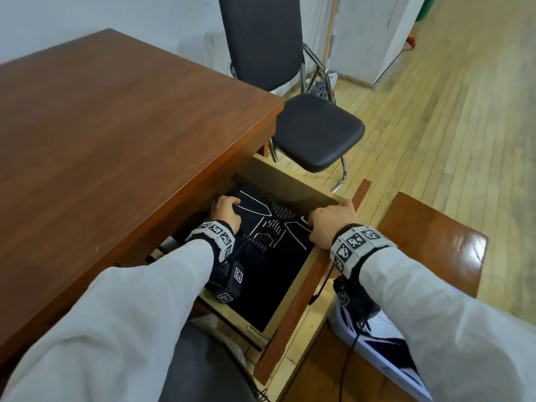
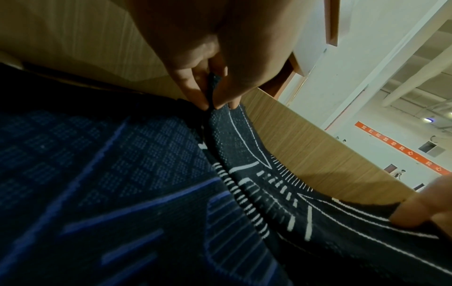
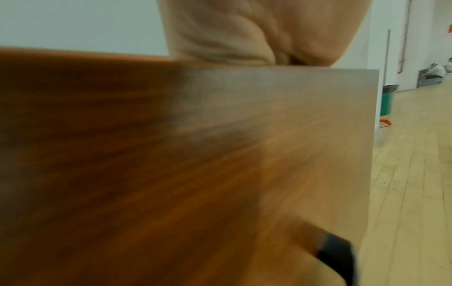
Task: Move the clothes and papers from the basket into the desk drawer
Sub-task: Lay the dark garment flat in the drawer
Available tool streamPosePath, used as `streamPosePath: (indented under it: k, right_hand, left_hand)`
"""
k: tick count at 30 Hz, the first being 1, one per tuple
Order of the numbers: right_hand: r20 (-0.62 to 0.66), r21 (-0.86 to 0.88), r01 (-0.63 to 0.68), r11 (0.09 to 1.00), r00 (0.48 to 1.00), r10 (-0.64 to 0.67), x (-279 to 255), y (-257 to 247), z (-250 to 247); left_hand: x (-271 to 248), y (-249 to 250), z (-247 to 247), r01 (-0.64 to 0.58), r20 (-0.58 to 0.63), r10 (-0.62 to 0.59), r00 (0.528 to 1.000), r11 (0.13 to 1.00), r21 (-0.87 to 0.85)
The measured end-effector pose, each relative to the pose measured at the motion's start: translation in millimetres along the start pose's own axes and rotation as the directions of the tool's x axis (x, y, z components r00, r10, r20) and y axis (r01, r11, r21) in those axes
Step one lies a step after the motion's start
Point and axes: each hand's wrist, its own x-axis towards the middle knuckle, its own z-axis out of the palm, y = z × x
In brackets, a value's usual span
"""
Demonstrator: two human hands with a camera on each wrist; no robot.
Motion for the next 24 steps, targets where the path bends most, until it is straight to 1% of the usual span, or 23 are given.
streamPosePath:
  k: [3, 9, 13, 19, 20, 22, 23, 24]
  right_hand:
    - [0.04, -0.026, -0.016, 1.0, 0.999, 0.017, 0.7, -2.7, -2.0]
    - [0.02, -0.001, 0.009, 1.0, 1.0, -0.009, -1.8, -1.2, -1.9]
    - [0.056, -0.007, 0.007, 1.0, 0.998, -0.007, -2.2, 0.6, -2.5]
    - [0.109, -0.025, 0.066, 0.997, 0.992, -0.063, -2.0, 4.0, -3.1]
    - [0.111, -0.03, 0.08, 0.996, 0.991, -0.076, -1.8, 4.7, -3.0]
    - [0.126, -0.039, 0.105, 0.994, 0.987, -0.099, -1.8, 5.2, -4.1]
    - [0.133, -0.033, 0.107, 0.994, 0.986, -0.101, -1.9, 5.3, -4.4]
    - [0.133, -0.023, 0.104, 0.994, 0.986, -0.1, -2.5, 5.0, -5.0]
  left_hand:
    - [1.4, -1.9, 1.4, 0.008, 0.011, -0.008, 1.0, 1.0, 0.004]
    - [4.4, -3.5, 1.2, 0.034, 0.019, -0.034, 0.999, 0.999, 0.018]
    - [6.2, -2.5, 0.4, 0.034, 0.025, -0.035, 0.999, 0.999, 0.016]
    - [1.5, -3.6, 0.9, 0.071, 0.061, -0.072, 0.996, 0.997, 0.026]
    - [-1.9, -0.3, 1.6, 0.052, 0.058, -0.055, 0.997, 0.998, 0.042]
    - [-11.8, 12.1, 5.5, -0.065, 0.042, 0.061, 0.997, 0.991, 0.113]
    - [-17.6, 20.8, 8.5, -0.15, 0.068, 0.142, 0.988, 0.98, 0.129]
    - [-24.0, 30.1, 12.7, -0.224, 0.135, 0.209, 0.969, 0.969, 0.101]
